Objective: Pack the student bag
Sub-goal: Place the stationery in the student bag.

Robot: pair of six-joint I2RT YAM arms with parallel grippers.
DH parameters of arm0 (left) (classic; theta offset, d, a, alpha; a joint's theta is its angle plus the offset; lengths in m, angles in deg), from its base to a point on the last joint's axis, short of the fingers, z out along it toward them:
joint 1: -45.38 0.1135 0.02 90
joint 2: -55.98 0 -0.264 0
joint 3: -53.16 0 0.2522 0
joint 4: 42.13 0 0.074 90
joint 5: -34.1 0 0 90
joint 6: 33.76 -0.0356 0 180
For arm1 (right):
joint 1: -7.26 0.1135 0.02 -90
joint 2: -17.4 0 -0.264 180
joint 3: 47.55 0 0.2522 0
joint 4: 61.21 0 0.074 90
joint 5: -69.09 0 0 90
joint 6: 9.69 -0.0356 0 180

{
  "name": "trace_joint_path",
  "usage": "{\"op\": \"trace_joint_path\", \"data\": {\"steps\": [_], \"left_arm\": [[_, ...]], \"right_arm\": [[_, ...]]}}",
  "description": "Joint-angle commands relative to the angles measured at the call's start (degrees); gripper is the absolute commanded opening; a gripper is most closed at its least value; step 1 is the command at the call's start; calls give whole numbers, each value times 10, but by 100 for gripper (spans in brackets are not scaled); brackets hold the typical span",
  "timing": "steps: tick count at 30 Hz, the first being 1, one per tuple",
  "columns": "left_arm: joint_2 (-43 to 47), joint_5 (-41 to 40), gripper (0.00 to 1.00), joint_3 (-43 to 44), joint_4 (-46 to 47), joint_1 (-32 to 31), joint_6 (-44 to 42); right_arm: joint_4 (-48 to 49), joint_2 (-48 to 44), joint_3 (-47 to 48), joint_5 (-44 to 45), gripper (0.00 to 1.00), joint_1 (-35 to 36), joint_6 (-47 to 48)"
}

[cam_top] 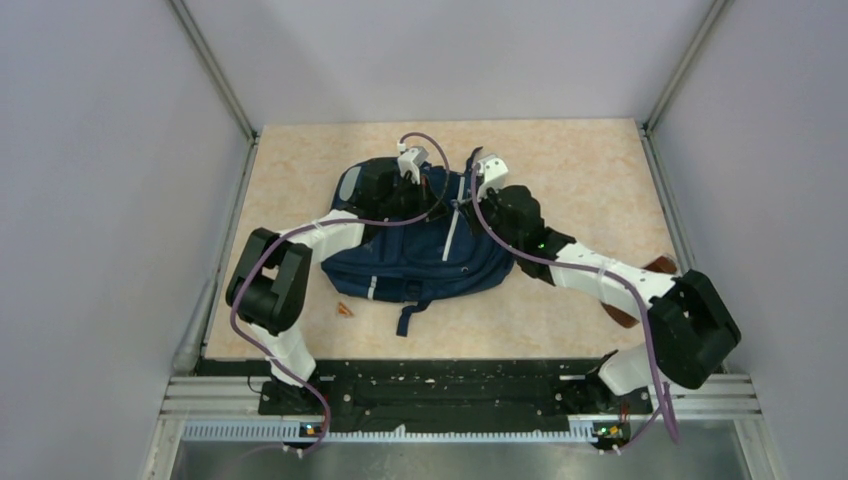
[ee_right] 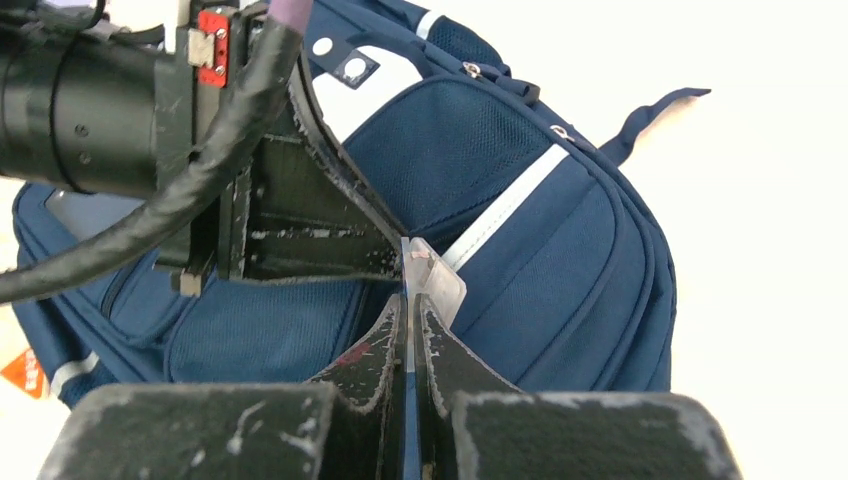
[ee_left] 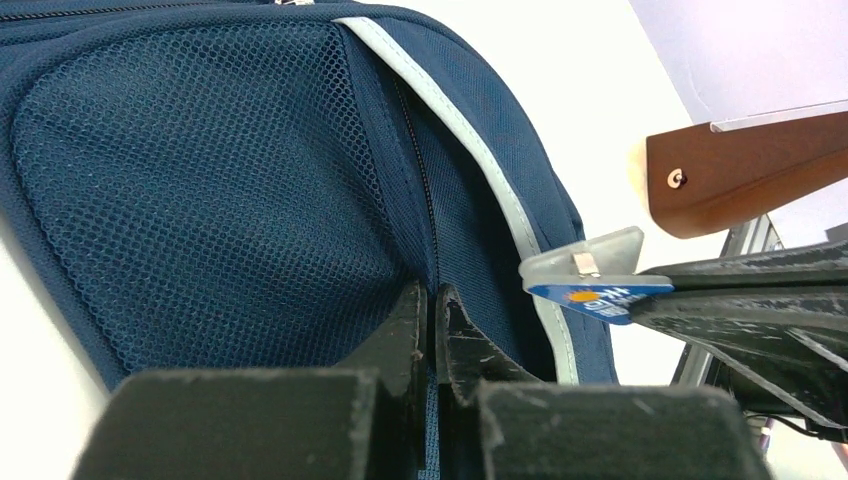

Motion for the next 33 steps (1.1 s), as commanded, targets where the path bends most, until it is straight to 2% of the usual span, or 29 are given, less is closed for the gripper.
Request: {"op": "trace_joint_path", "data": {"steps": [1,16,33], "left_arm": [[33,-12,0,-2,34,15,-5],[30,-7,0,1,34,15,-5],[42,-13,0,2,33,15,-5]], "right_arm": [[62,21,36,19,0,-4,-18],[148,93,36,9,0,-3,-49],[114,89,-14,56,0,-3,-23]]}}
